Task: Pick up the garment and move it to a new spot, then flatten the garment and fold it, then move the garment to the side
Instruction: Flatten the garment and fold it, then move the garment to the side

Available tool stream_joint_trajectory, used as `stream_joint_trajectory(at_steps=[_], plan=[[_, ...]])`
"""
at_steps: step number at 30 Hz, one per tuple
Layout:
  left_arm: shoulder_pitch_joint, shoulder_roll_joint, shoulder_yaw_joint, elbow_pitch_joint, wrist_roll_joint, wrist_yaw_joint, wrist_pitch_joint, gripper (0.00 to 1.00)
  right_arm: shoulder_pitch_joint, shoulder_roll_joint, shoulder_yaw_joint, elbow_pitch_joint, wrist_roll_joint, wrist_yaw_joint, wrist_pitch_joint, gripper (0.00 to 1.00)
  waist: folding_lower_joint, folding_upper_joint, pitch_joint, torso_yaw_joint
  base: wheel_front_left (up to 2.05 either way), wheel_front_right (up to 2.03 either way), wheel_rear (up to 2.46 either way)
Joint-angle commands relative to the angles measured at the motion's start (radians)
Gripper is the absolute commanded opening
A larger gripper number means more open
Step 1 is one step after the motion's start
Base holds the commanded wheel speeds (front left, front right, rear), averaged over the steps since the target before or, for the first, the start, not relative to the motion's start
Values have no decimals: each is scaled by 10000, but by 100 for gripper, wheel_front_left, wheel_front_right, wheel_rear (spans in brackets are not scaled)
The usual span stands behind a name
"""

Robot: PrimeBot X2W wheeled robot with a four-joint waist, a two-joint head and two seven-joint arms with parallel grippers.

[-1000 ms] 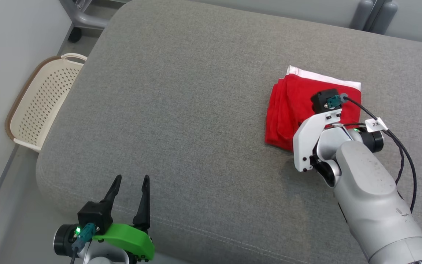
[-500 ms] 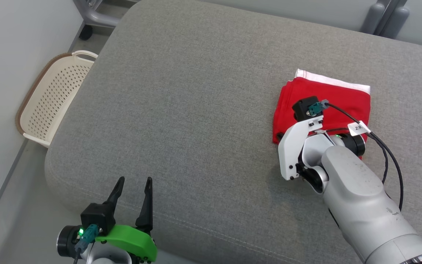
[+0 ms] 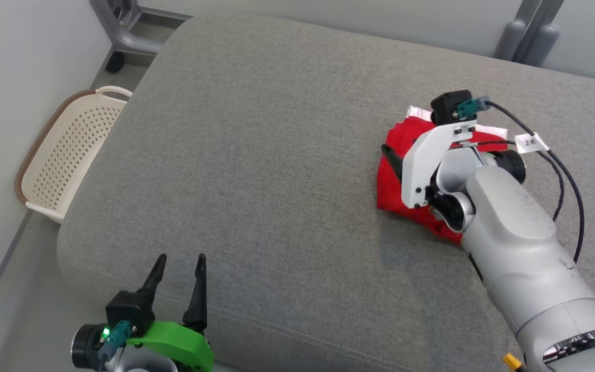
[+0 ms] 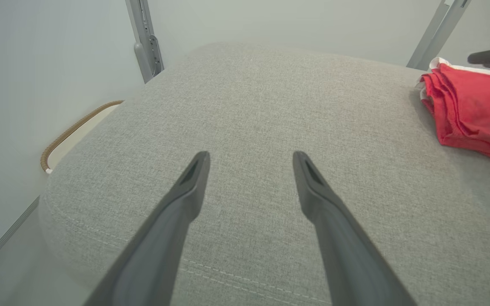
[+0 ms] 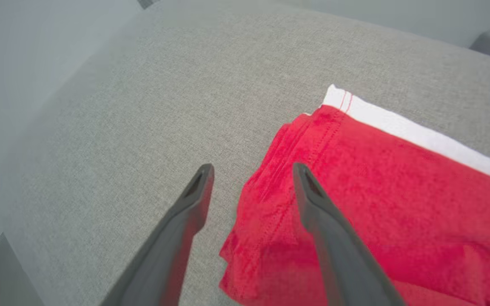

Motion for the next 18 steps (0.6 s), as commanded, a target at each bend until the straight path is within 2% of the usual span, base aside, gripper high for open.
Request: stream_joint_trajectory(at_steps=[1,7,12,18], plan=[[214,118,4,-55,-38,34,-1,100,-154,-37,-507,135,-362,-5,44,100,0,0,-257,-291,0,0,0],[390,233,-28,-277,-64,119,109,100,27,-34,-2746,248,-1956,-5,587,100,0,0,-413,-724,0,0,0],[360,266,-88,-439,-62,140,177,100,542,-31,-4368,-309,-2777,-5,1025,100,0,0,-272,-952,0,0,0],[189,278,-142,-538,-44,140,227,100,947,-28,-4963,-661,-2891,-5,1259,100,0,0,-37,-1031,0,0,0]])
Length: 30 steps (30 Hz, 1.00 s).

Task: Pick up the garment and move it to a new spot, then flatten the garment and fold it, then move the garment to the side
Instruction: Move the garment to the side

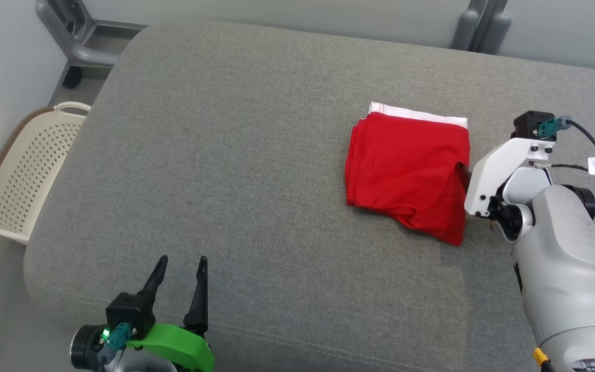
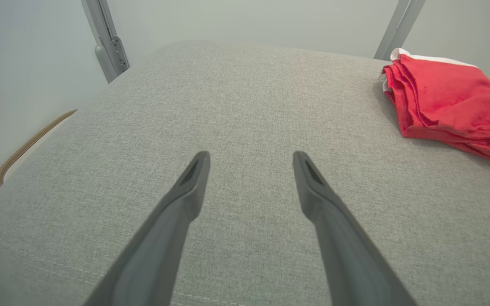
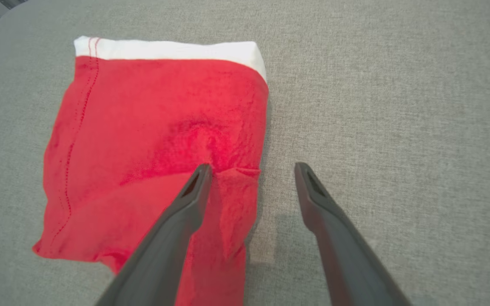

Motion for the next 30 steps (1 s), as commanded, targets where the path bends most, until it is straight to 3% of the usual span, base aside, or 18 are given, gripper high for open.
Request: stream_joint_trajectory(at_steps=[1,15,16,17,18,20,30], plan=[[-154,37,-2,-40,5,25,21,100,104,-8,-12,-69,96,-5,27,100,0,0,133,-38,0,0,0],[-587,-48,-117,137,-50,-57,-91,100,-31,2,-172,1024,1143,-5,-186,100,0,0,703,154,0,0,0],[-618,-42,-117,153,-56,-69,-103,100,-72,4,-161,1211,1303,-5,-272,93,0,0,738,168,0,0,0],[-644,-43,-121,164,-57,-75,-105,100,-120,5,-126,1402,1440,-5,-363,57,0,0,763,182,0,0,0],[-650,-44,-120,181,-57,-76,-112,100,-177,15,-89,1583,1455,-5,-467,30,0,0,784,189,0,0,0],[-650,-44,-118,213,-69,-70,-128,100,-305,19,-77,1927,1430,-5,-681,0,0,0,812,194,0,0,0],[-588,-9,-87,261,-124,48,-199,100,-1037,-4,-164,3236,746,-7,-1638,0,0,0,606,-34,0,0,0]])
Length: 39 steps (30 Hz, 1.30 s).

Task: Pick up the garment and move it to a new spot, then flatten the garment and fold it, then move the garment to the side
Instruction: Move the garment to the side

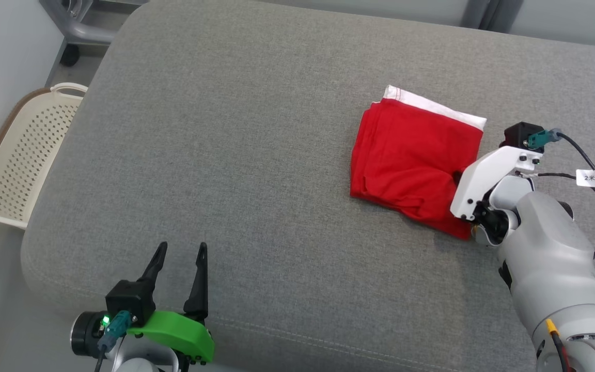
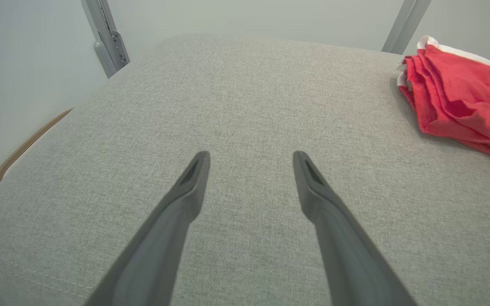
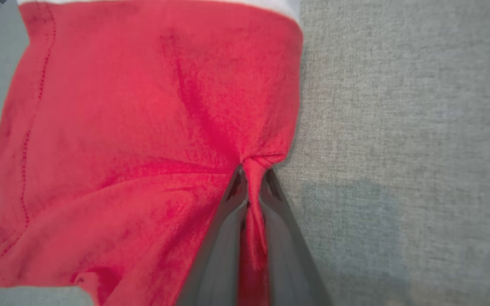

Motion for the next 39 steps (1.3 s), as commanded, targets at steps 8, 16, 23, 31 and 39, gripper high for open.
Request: stream_joint_trajectory(at_steps=[8,16,23,31,39], plan=[[-8,166,77,-231,-56,135,-70,100,-439,-28,460,320,-1045,-14,31,0,0,-1,-221,-920,0,0,0],[-350,345,-41,-599,133,193,65,100,-755,-686,1312,-684,-2405,-12,1229,0,0,-1,123,-2360,0,0,0],[-569,482,-106,-838,239,219,232,100,-1160,-1404,2814,-1567,-2154,-12,2022,0,0,-1,479,-3159,0,0,0],[-801,608,-195,-1063,320,239,370,100,-1616,-2724,4869,-3080,-1056,-12,2854,0,0,-1,910,-3538,0,0,0],[-985,661,-305,-1149,341,154,417,100,-1415,-4552,6008,-4829,84,-12,3837,0,0,-1,1183,-3317,0,0,0]])
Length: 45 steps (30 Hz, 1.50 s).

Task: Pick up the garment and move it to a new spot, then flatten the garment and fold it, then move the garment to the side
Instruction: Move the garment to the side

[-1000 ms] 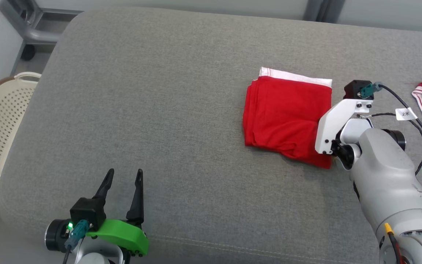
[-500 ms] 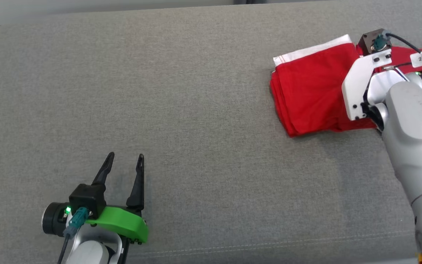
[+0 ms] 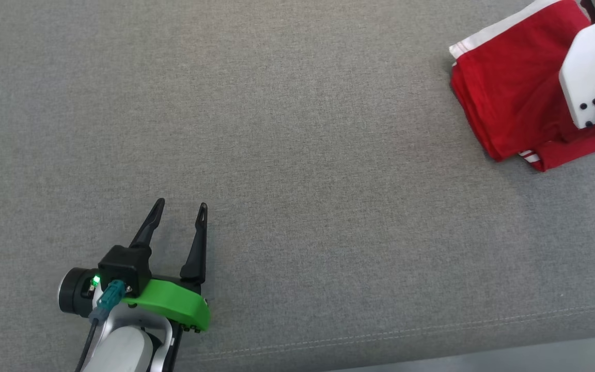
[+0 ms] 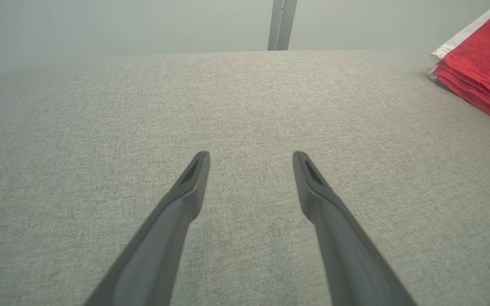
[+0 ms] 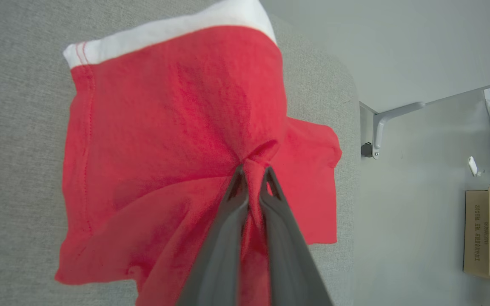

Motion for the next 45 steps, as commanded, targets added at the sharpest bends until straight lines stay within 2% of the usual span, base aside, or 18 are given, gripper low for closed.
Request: stream_joint_trajectory(at_steps=[1,4,9,14,20,21,22,23,28,34,38,45], plan=[[-130,93,19,-29,47,46,13,100,193,-425,160,-439,268,-17,197,0,0,-1,58,128,0,0,0],[-49,136,37,-66,14,79,17,100,401,-1091,201,-998,416,-16,482,0,0,-1,101,187,0,0,0],[-115,215,-10,-167,37,71,56,100,797,-1435,-535,-1176,321,-17,315,0,0,-1,331,301,0,0,0],[-311,304,-77,-298,129,50,160,100,828,-1480,-1315,-530,-450,-17,-337,0,0,-1,640,410,0,0,0],[-516,365,-211,-441,225,35,311,100,808,-1115,-2504,534,-1524,-17,-1209,0,0,-1,989,699,0,0,0],[-524,378,-220,-460,243,56,340,100,800,-1038,-2687,639,-1639,-17,-1417,14,0,-1,1050,736,0,0,0],[-547,404,-227,-506,262,80,378,100,808,-976,-2954,962,-1923,-17,-1668,68,0,-1,1172,805,0,0,0],[-564,414,-230,-523,265,76,369,100,779,-914,-3120,1099,-2002,-17,-1793,100,0,-1,1224,834,0,0,0],[-643,427,-226,-523,257,111,291,100,684,-633,-3770,1580,-2611,-17,-2227,100,0,-1,1309,905,0,0,0],[-665,282,-114,-468,68,169,43,100,618,-276,-4332,1583,-2962,-17,-3176,100,0,-1,1019,901,0,0,0],[-531,167,48,-411,-161,182,-164,100,718,45,-4469,1722,-2690,-18,-4021,100,0,-1,628,832,0,0,0],[-179,-95,275,-217,-583,350,-289,100,1455,729,-4786,1560,-1492,-16,-5550,100,0,-1,-402,917,0,0,0]])
